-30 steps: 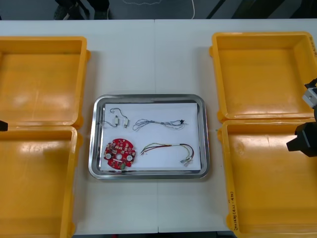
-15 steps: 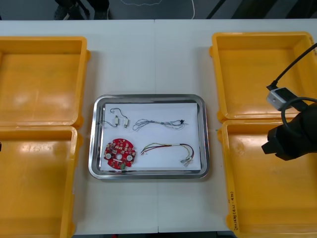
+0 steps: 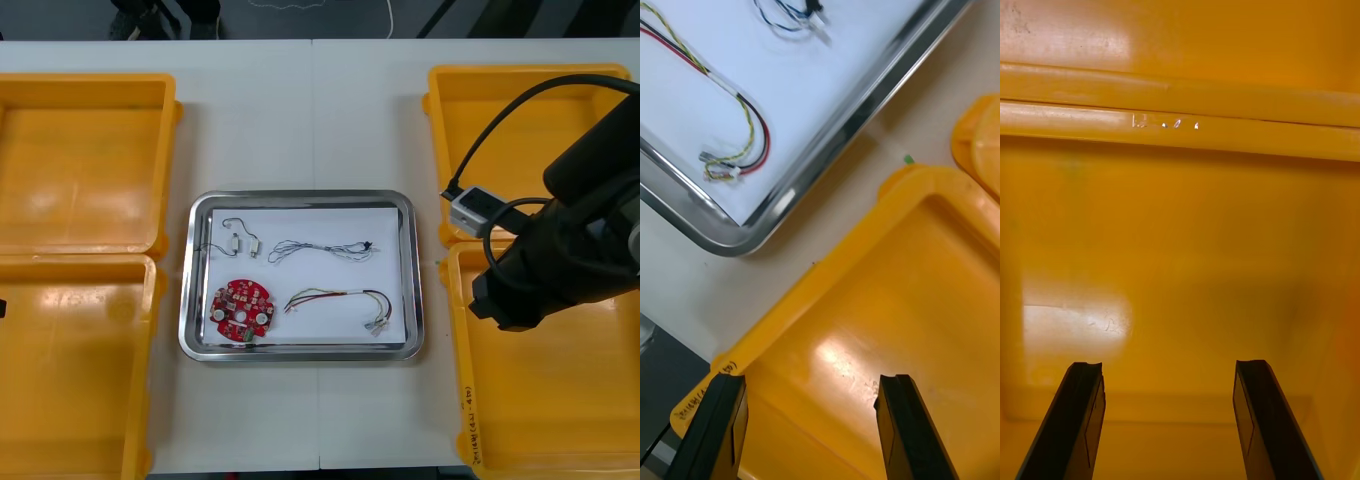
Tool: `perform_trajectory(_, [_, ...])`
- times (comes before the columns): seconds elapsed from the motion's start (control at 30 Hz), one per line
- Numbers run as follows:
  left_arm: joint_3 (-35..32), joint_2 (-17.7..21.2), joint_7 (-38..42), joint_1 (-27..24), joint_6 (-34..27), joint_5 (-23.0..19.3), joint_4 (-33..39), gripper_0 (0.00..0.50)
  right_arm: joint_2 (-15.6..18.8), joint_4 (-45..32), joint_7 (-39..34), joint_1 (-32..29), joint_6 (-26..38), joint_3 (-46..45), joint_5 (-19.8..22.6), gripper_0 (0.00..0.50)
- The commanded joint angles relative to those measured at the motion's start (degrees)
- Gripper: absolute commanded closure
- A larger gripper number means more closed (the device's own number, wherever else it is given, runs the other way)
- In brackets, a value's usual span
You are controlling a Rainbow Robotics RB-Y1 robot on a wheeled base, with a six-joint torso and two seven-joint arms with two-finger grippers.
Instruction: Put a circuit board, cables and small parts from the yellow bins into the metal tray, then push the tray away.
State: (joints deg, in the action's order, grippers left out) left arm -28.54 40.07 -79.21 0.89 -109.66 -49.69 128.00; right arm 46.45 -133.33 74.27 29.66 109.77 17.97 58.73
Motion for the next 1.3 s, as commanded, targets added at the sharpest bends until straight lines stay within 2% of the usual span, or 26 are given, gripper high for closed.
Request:
perform_trajectory(0.03, [-1.25, 2.56, -6.92, 1.22, -0.34, -0.59, 1.91, 0.0, -3.56, -1.58, 3.51, 5.68, 0.23, 6.99, -3.62, 0.0])
perform_trajectory(0.3, [-1.16, 2.56, -7.63, 1.04, -0.34, -0.32, 2.35, 0.0, -9.45, 0.27, 6.15, 10.6, 0.23, 16.57, -9.69, 0.0])
perform_trajectory(0.47, [-1.16, 2.56, -7.63, 1.04, -0.34, -0.32, 2.35, 0.0, -11.99, 2.99, 8.52, 12.71, -0.79, 20.0, -11.01, 0.0])
perform_trajectory(0.57, [-1.16, 2.56, -7.63, 1.04, -0.34, -0.32, 2.35, 0.0, -13.84, 5.54, 13.0, 13.76, -1.14, 21.23, -12.06, 0.0])
perform_trajectory(0.9, [-1.16, 2.56, -7.63, 1.04, -0.34, -0.32, 2.35, 0.0, -17.0, 11.43, 22.32, 15.61, -4.13, 23.69, -12.5, 0.0])
perform_trajectory(1.3, [-1.16, 2.56, -7.63, 1.04, -0.34, -0.32, 2.35, 0.0, -21.05, 13.01, 24.17, 17.98, -8.79, 34.33, -20.23, 0.0])
